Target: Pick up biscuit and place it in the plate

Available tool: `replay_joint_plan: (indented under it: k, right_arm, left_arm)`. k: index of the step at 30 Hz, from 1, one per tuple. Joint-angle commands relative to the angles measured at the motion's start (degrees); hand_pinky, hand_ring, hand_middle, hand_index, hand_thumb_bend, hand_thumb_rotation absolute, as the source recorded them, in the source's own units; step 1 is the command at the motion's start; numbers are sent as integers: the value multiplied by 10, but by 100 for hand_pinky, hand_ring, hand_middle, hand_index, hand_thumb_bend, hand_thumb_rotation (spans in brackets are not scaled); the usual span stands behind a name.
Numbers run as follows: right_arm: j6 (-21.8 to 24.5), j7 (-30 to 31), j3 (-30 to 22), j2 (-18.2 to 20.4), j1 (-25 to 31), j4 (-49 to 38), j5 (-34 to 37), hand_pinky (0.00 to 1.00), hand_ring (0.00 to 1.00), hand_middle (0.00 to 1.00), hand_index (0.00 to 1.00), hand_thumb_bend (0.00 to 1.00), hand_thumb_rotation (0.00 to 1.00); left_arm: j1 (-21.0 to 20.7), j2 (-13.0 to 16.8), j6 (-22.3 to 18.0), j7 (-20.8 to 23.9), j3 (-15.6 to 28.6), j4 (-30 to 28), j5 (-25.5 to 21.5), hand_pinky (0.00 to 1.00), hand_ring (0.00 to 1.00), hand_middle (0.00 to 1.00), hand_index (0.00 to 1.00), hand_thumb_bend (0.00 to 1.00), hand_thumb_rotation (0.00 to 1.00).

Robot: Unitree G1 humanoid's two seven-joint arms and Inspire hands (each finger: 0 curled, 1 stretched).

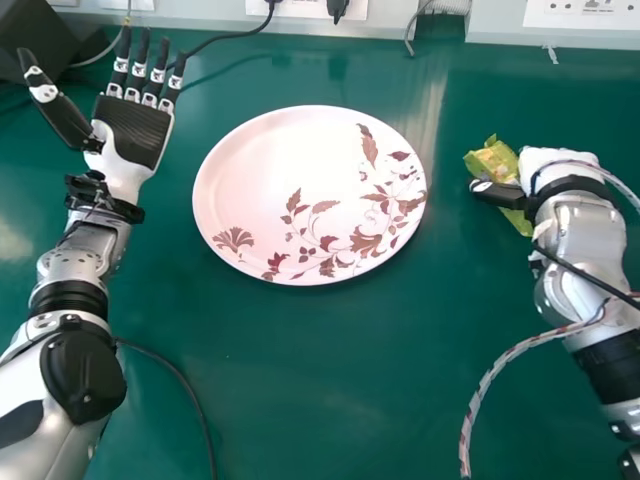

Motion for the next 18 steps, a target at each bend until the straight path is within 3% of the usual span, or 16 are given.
replay_joint_plan:
  k: [1, 11, 18]
  right_arm:
    - [-8, 2, 3, -11, 14, -3, 3, 68, 84, 99, 100, 73, 47]
    - [-14, 13, -2, -21, 14, -16, 2, 59, 74, 93, 100, 63, 23]
    - [-13, 16, -4, -21, 14, -22, 1, 55, 67, 89, 100, 59, 17]
  left_arm:
    - [12, -1, 3, 6, 1, -11, -4, 100, 100, 100, 100, 100, 35]
    - [10, 0, 11, 33, 6, -12, -13, 100, 100, 100, 100, 100, 37]
    - [14, -8, 1, 50, 7, -28, -16, 100, 100, 100, 100, 100, 37]
